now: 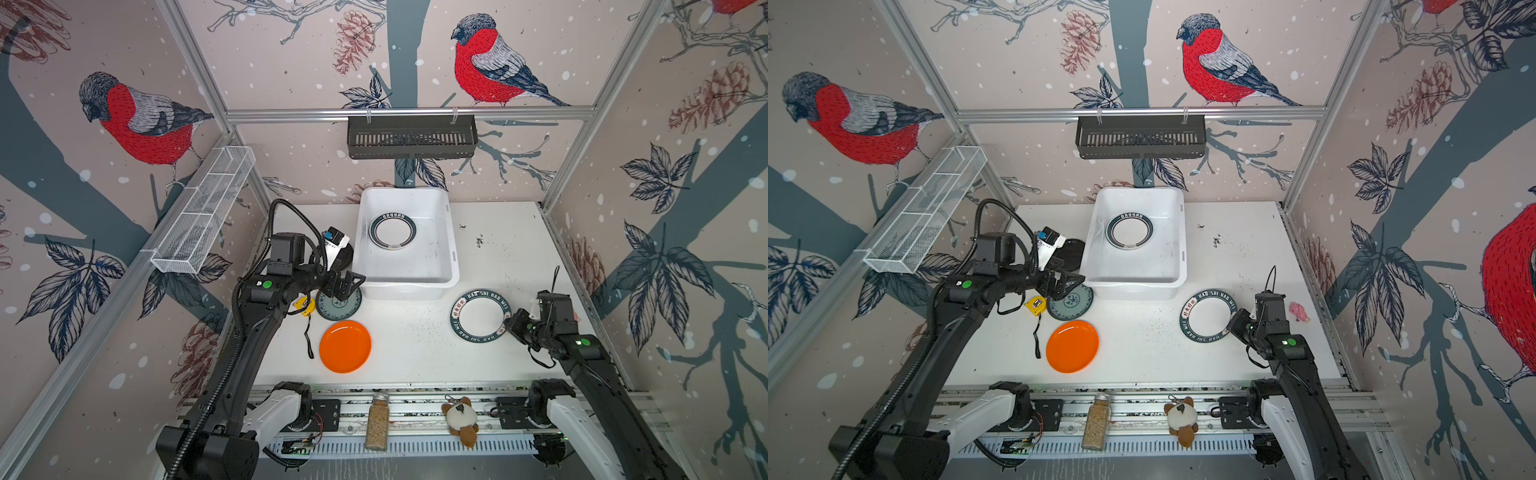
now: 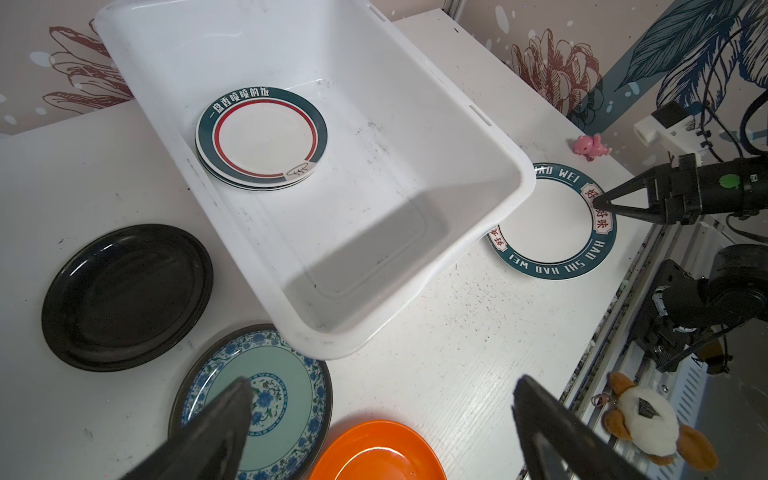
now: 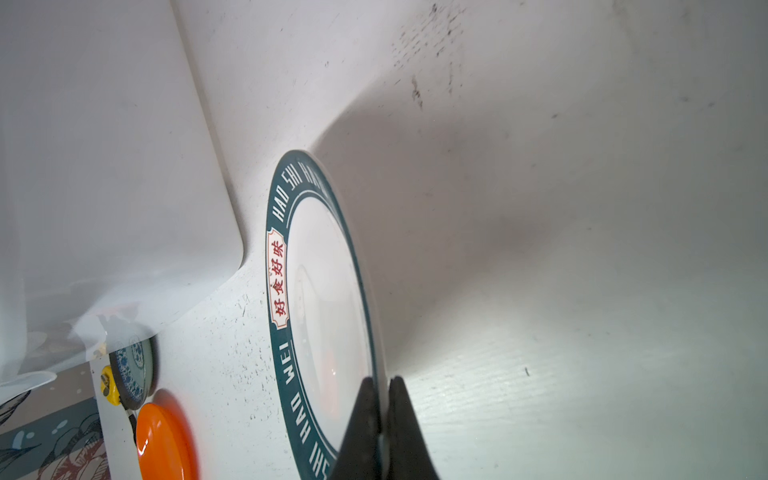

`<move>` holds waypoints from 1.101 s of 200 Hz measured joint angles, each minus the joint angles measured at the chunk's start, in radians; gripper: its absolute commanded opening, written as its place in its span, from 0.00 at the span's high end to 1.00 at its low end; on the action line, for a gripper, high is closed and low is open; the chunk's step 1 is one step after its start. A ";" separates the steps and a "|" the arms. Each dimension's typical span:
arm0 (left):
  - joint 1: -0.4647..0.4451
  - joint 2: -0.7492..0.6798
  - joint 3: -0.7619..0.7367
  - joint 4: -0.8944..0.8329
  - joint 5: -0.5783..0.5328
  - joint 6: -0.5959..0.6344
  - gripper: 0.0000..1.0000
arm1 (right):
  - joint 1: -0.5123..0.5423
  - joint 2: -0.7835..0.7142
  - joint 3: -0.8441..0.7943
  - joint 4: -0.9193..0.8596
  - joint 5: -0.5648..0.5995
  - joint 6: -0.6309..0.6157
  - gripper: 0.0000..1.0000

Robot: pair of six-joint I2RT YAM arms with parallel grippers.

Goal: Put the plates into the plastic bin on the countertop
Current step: 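Tilt the held plate upright and lift it with the right gripper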

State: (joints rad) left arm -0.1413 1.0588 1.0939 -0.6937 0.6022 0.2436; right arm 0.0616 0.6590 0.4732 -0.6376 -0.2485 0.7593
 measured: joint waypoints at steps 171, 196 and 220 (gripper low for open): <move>0.000 0.017 0.032 -0.007 0.000 0.020 0.03 | -0.094 -0.057 0.242 -0.124 0.206 0.023 0.99; 0.000 0.015 0.024 0.000 0.000 0.021 0.03 | -0.095 -0.050 0.269 -0.123 0.210 0.025 0.99; 0.000 0.018 -0.002 0.000 0.000 0.022 0.03 | -0.095 -0.029 0.294 -0.119 0.210 0.027 0.99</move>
State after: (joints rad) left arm -0.1413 1.0767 1.0916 -0.6933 0.6018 0.2657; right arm -0.0338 0.6304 0.7673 -0.7567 -0.0387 0.7860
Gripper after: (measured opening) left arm 0.972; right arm 0.081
